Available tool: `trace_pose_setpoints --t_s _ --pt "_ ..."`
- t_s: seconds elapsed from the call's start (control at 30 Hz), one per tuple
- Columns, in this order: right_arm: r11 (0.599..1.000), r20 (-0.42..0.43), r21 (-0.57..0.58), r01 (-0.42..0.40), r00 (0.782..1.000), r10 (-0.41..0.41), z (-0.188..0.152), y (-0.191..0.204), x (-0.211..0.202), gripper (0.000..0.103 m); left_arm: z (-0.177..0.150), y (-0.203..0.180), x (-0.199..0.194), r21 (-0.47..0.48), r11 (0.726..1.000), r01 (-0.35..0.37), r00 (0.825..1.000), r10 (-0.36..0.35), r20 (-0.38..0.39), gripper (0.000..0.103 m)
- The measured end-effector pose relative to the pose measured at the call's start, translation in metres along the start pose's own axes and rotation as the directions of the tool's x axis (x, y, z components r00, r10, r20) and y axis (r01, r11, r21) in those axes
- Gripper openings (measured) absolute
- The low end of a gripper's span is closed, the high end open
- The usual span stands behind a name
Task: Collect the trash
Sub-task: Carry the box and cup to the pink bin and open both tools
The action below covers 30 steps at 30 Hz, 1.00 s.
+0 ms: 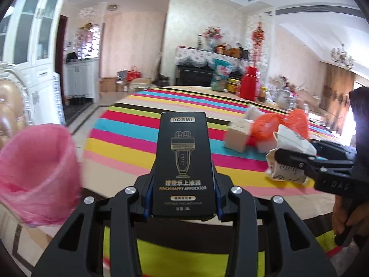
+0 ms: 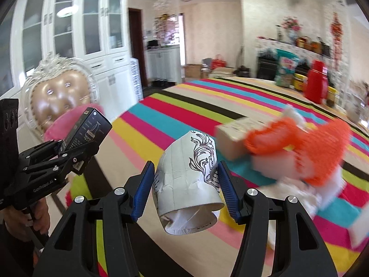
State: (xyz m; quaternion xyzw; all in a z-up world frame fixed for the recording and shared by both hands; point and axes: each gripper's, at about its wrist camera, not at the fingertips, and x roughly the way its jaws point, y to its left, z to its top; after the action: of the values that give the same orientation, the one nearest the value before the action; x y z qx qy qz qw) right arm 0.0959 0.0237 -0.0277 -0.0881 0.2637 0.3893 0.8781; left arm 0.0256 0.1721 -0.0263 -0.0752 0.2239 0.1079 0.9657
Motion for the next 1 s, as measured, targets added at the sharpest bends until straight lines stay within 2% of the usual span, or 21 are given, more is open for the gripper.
trace_pose_setpoints --t_s 0.2,0.3,0.43,0.53,0.7,1.0 --pt "0.99 -0.028 -0.07 -0.124 0.992 0.122 0.026 0.041 0.04 0.055 0.006 0.072 -0.02 -0.074 0.989 -0.125 0.992 0.126 0.005 0.038" --pt "0.976 -0.04 -0.081 -0.203 0.979 0.2 0.043 0.063 0.063 0.055 0.008 0.103 -0.03 -0.075 0.976 -0.203 0.979 0.204 0.001 0.038" --pt "0.944 -0.057 -0.126 -0.303 0.953 0.299 0.066 0.101 0.096 0.055 0.009 0.151 -0.035 -0.116 0.959 -0.258 0.966 0.259 -0.012 0.038" --pt "0.917 -0.076 -0.136 -0.374 0.927 0.367 0.085 0.129 0.123 0.055 0.012 0.188 -0.034 -0.151 0.953 -0.261 0.965 0.261 -0.023 0.038" --pt "0.883 -0.1 -0.13 -0.452 0.892 0.441 0.106 0.166 0.163 0.055 0.016 0.24 -0.02 -0.14 0.948 -0.287 0.958 0.281 -0.061 0.038" --pt "0.827 -0.149 -0.135 -0.546 0.836 0.528 0.121 0.221 0.212 0.056 0.012 0.299 -0.003 -0.253 0.922 -0.295 0.955 0.28 -0.093 0.039"
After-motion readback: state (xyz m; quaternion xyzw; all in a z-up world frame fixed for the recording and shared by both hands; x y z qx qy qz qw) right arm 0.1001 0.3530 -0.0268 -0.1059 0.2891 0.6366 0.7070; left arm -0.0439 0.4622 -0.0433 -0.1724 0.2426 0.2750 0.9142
